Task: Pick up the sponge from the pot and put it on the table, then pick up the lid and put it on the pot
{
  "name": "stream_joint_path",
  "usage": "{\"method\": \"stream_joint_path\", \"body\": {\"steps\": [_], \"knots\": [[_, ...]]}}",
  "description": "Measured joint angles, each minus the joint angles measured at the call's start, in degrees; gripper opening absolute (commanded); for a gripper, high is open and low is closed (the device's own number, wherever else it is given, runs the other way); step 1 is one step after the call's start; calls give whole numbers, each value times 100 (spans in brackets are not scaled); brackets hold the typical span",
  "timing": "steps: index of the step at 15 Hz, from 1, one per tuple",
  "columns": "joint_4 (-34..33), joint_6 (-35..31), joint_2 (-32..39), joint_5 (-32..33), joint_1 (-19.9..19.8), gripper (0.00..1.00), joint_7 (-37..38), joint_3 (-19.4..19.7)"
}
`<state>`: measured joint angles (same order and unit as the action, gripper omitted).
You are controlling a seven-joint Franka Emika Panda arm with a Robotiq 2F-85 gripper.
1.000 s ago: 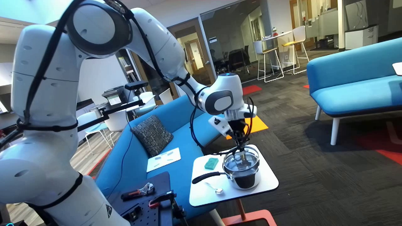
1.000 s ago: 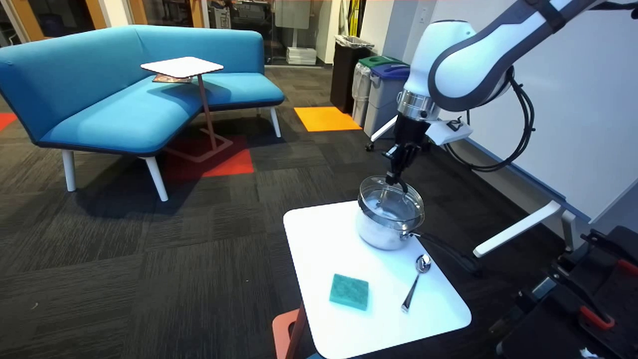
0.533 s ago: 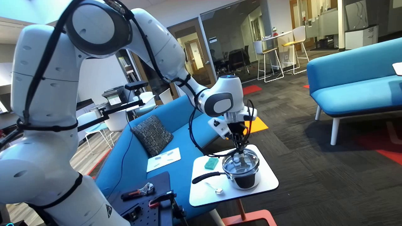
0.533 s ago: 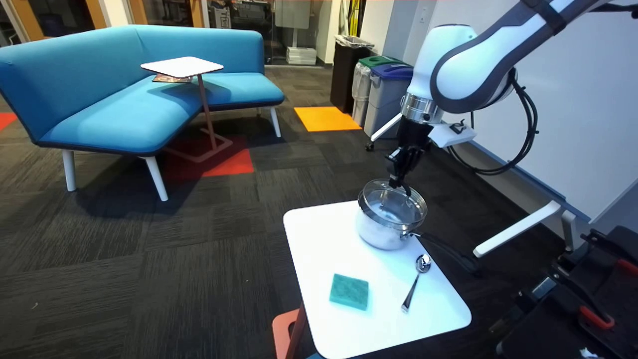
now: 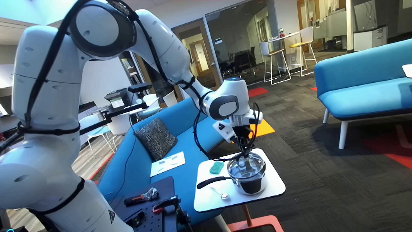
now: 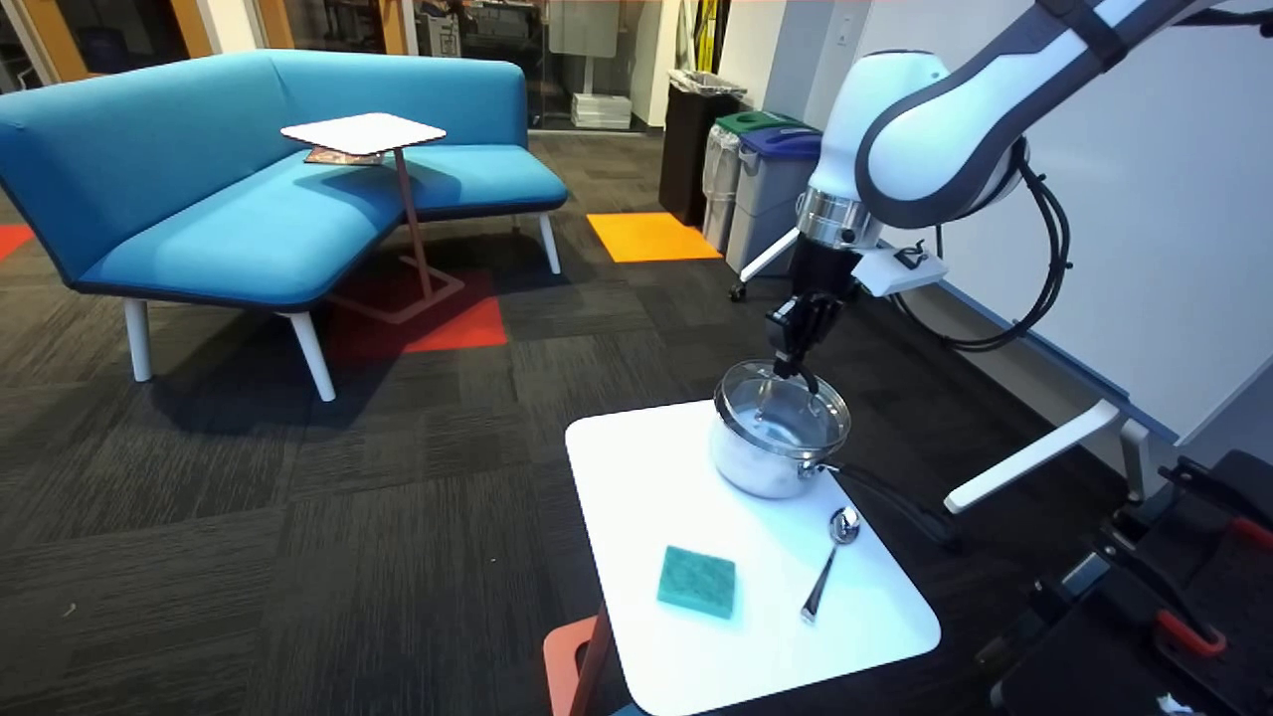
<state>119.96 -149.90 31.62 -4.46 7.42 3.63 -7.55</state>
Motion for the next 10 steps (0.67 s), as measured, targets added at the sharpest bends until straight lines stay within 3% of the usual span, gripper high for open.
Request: {"method": "stream_joint_path", "body": {"steps": [10], "knots": [[-271, 23, 306, 6, 86, 4, 42, 58]]}}
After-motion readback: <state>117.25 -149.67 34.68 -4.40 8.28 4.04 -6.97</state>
